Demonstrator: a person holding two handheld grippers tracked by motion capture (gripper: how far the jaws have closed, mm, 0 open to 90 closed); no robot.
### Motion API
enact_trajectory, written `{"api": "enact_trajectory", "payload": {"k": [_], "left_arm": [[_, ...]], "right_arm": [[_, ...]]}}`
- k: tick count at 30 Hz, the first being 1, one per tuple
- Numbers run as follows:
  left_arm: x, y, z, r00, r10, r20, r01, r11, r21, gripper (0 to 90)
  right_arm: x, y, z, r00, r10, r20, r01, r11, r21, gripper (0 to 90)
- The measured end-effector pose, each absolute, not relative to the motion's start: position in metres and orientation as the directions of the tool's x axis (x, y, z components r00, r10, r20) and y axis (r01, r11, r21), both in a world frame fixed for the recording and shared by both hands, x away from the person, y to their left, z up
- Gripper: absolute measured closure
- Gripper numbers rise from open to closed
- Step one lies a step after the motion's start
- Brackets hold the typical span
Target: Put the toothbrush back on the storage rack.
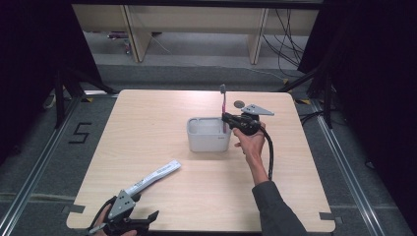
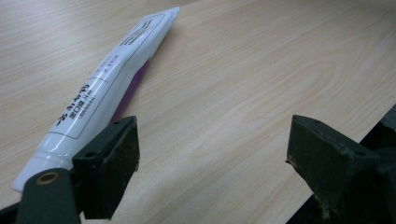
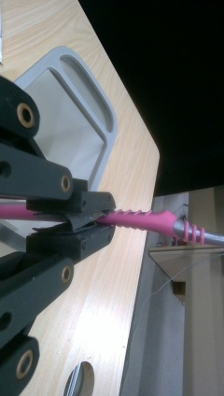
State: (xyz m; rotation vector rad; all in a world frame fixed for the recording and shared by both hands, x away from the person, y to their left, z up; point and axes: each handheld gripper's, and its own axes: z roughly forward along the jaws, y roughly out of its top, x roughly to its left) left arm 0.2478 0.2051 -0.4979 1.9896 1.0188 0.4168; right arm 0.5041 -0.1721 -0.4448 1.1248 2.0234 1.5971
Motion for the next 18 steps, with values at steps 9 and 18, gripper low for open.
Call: {"api": "enact_trajectory", "payload": {"k": [9,18], "left_arm": [[0.248,0.205,-0.498,0.615,0.784,-0.077,0.505,-0.317,0.802,16.6],[0.248,0.205,-0.498,0.616,0.784,-0.076,0.506,-0.319,0.802,16.7]], "right_arm": [[0.501,-0.176,-0.446,-0.636,0.747,0.192,0.37,0.077,0.926,81.5],[0.492,-0.184,-0.439,-0.636,0.751,0.181,0.362,0.083,0.928,78.0]]}}
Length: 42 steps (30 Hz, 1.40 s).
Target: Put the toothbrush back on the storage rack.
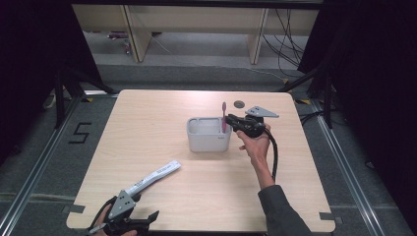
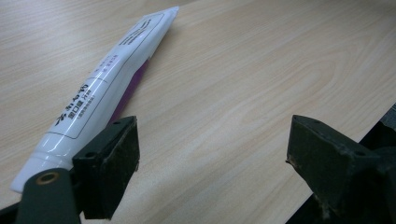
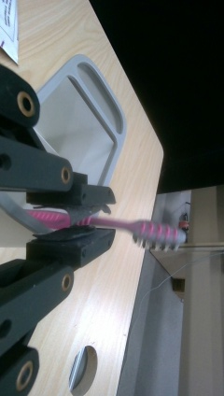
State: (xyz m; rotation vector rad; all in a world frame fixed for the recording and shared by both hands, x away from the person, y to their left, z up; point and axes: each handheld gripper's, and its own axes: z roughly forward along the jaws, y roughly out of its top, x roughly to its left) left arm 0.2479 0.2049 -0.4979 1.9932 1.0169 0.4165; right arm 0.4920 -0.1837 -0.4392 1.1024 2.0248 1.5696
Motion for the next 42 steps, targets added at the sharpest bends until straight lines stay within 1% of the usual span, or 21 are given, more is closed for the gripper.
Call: {"api": "enact_trajectory", "payload": {"k": [1,3,7,9,10,11,13,14,15,17,23,26,31,32,33,34,35,36,38,39,42], "left_arm": [[0.248,0.205,-0.498,0.615,0.785,-0.077,0.506,-0.318,0.802,16.7],[0.248,0.205,-0.498,0.614,0.785,-0.076,0.506,-0.318,0.802,16.6],[0.248,0.205,-0.498,0.616,0.784,-0.076,0.505,-0.319,0.802,16.7],[0.248,0.205,-0.498,0.615,0.785,-0.077,0.506,-0.318,0.802,16.7],[0.248,0.205,-0.498,0.615,0.785,-0.077,0.506,-0.318,0.802,16.7],[0.248,0.205,-0.498,0.614,0.786,-0.075,0.506,-0.319,0.801,16.7],[0.248,0.205,-0.498,0.611,0.788,-0.076,0.507,-0.316,0.802,16.6],[0.248,0.205,-0.498,0.611,0.788,-0.076,0.507,-0.316,0.802,16.6],[0.248,0.205,-0.498,0.613,0.786,-0.078,0.507,-0.315,0.802,16.7],[0.248,0.205,-0.498,0.608,0.79,-0.08,0.508,-0.31,0.804,16.6],[0.248,0.204,-0.499,0.607,0.791,-0.084,0.508,-0.304,0.806,16.6],[0.249,0.204,-0.499,0.609,0.789,-0.082,0.506,-0.308,0.806,16.6],[0.248,0.205,-0.498,0.608,0.79,-0.078,0.509,-0.313,0.802,16.6],[0.248,0.205,-0.498,0.607,0.791,-0.076,0.509,-0.314,0.802,16.6],[0.249,0.206,-0.498,0.61,0.79,-0.067,0.507,-0.323,0.799,16.6],[0.248,0.206,-0.498,0.611,0.788,-0.07,0.507,-0.321,0.8,16.6],[0.248,0.204,-0.498,0.608,0.79,-0.085,0.507,-0.304,0.806,16.6],[0.248,0.205,-0.498,0.613,0.786,-0.075,0.507,-0.318,0.801,16.6],[0.248,0.204,-0.498,0.609,0.788,-0.092,0.506,-0.296,0.81,16.5],[0.248,0.206,-0.497,0.619,0.781,-0.085,0.502,-0.31,0.807,16.3],[0.248,0.204,-0.497,0.613,0.785,-0.094,0.504,-0.296,0.812,16.3]], "right_arm": [[0.492,-0.185,-0.438,-0.64,0.751,0.163,0.349,0.095,0.932,77.7],[0.489,-0.188,-0.436,-0.633,0.754,0.173,0.356,0.085,0.931,76.4],[0.488,-0.191,-0.434,-0.649,0.746,0.15,0.336,0.104,0.936,74.1],[0.483,-0.193,-0.431,-0.643,0.751,0.15,0.34,0.104,0.935,70.1],[0.483,-0.193,-0.431,-0.643,0.751,0.15,0.34,0.104,0.935,70.1],[0.481,-0.193,-0.43,-0.638,0.752,0.163,0.352,0.097,0.931,66.2],[0.479,-0.195,-0.429,-0.637,0.757,0.148,0.341,0.104,0.934,61.4],[0.476,-0.195,-0.429,-0.631,0.756,0.176,0.365,0.089,0.927,60.2],[0.476,-0.196,-0.429,-0.637,0.754,0.16,0.352,0.1,0.93,59.0],[0.471,-0.198,-0.427,-0.64,0.752,0.156,0.367,0.122,0.922,55.6],[0.454,-0.206,-0.423,-0.657,0.74,0.148,0.375,0.15,0.915,53.3],[0.447,-0.211,-0.422,-0.668,0.737,0.1,0.352,0.194,0.916,51.8],[0.438,-0.213,-0.422,-0.663,0.738,0.124,0.37,0.18,0.911,49.9],[0.437,-0.215,-0.422,-0.661,0.744,0.095,0.352,0.196,0.915,49.4],[0.435,-0.216,-0.422,-0.66,0.744,0.105,0.367,0.196,0.909,49.2],[0.433,-0.216,-0.422,-0.66,0.743,0.112,0.378,0.199,0.904,49.1],[0.432,-0.217,-0.423,-0.665,0.739,0.107,0.367,0.199,0.909,48.8],[0.431,-0.218,-0.423,-0.671,0.737,0.081,0.349,0.217,0.912,48.4],[0.427,-0.219,-0.423,-0.657,0.748,0.093,0.371,0.214,0.904,48.3],[0.424,-0.222,-0.424,-0.667,0.74,0.082,0.367,0.231,0.901,46.6],[0.421,-0.224,-0.425,-0.667,0.743,0.058,0.359,0.252,0.899,46.2]]}}
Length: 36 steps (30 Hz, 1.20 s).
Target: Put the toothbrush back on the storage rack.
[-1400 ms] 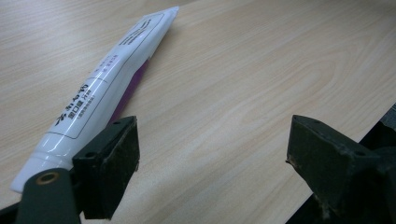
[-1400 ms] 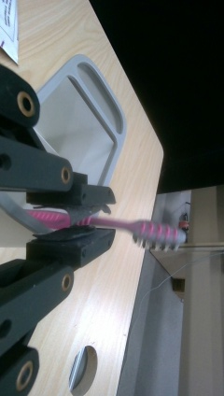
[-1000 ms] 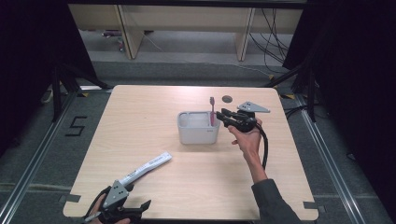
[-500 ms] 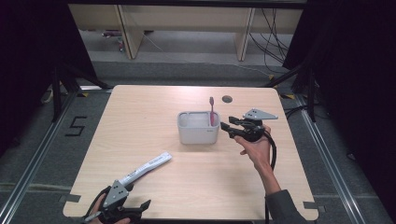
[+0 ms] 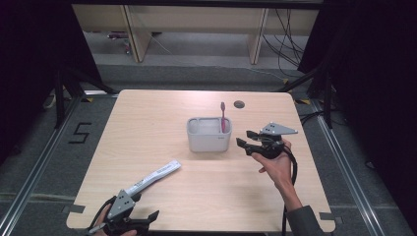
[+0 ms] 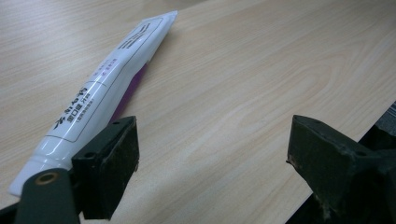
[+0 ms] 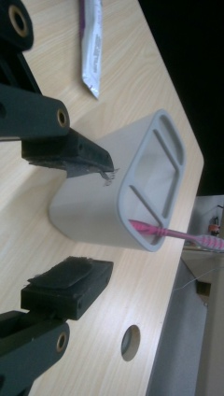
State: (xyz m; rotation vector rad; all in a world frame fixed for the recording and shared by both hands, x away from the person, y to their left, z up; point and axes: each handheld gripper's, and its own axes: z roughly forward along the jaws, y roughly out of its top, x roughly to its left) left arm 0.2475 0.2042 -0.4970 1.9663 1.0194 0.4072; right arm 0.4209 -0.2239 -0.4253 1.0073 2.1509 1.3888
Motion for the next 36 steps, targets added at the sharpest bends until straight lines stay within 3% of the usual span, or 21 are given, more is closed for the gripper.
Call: {"api": "enact_trajectory", "payload": {"k": [9,27,28,35,36], "left_arm": [[0.248,0.206,-0.496,0.621,0.779,-0.084,0.497,-0.309,0.811,16.2],[0.247,0.205,-0.496,0.617,0.781,-0.093,0.497,-0.295,0.816,15.9],[0.247,0.205,-0.496,0.617,0.782,-0.092,0.497,-0.296,0.815,15.9],[0.248,0.205,-0.497,0.615,0.783,-0.097,0.498,-0.29,0.817,15.8],[0.248,0.205,-0.497,0.615,0.782,-0.096,0.498,-0.291,0.817,15.9]], "right_arm": [[0.396,-0.228,-0.44,-0.662,0.744,0.086,0.419,0.273,0.866,46.2],[0.369,-0.232,-0.459,-0.692,0.719,0.073,0.424,0.323,0.846,43.8],[0.365,-0.23,-0.46,-0.674,0.73,0.113,0.462,0.297,0.836,43.3],[0.36,-0.232,-0.464,-0.684,0.725,0.079,0.438,0.322,0.839,40.2],[0.357,-0.23,-0.463,-0.672,0.73,0.125,0.474,0.294,0.83,39.9]]}}
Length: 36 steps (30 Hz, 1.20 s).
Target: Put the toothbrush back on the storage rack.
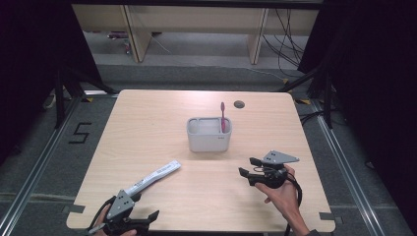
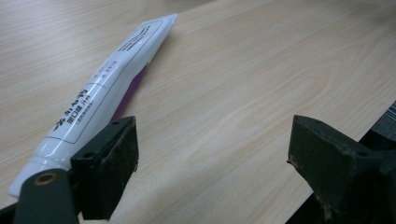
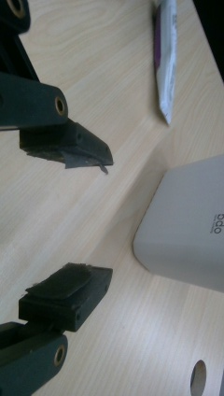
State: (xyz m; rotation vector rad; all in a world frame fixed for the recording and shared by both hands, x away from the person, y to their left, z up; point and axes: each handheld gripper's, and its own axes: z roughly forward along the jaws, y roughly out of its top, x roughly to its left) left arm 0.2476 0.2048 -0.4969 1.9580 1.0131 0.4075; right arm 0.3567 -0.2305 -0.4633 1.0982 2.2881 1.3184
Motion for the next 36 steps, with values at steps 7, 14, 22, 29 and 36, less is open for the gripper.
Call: {"api": "enact_trajectory", "payload": {"k": [7,14,22,29,36], "left_arm": [[0.248,0.205,-0.496,0.62,0.78,-0.089,0.498,-0.303,0.813,15.9],[0.249,0.206,-0.497,0.612,0.785,-0.094,0.499,-0.292,0.816,15.9],[0.25,0.205,-0.497,0.613,0.785,-0.09,0.504,-0.301,0.809,15.9],[0.25,0.205,-0.497,0.606,0.79,-0.096,0.508,-0.291,0.81,15.9],[0.25,0.205,-0.497,0.605,0.79,-0.097,0.509,-0.291,0.81,15.9]], "right_arm": [[0.351,-0.228,-0.466,-0.685,0.717,0.127,0.467,0.299,0.832,36.1],[0.346,-0.228,-0.467,-0.702,0.701,0.125,0.453,0.304,0.838,33.0],[0.338,-0.23,-0.474,-0.705,0.695,0.14,0.466,0.306,0.83,30.1],[0.326,-0.231,-0.476,-0.702,0.694,0.161,0.493,0.309,0.813,29.6],[0.318,-0.234,-0.48,-0.719,0.679,0.15,0.476,0.323,0.818,29.0]]}}
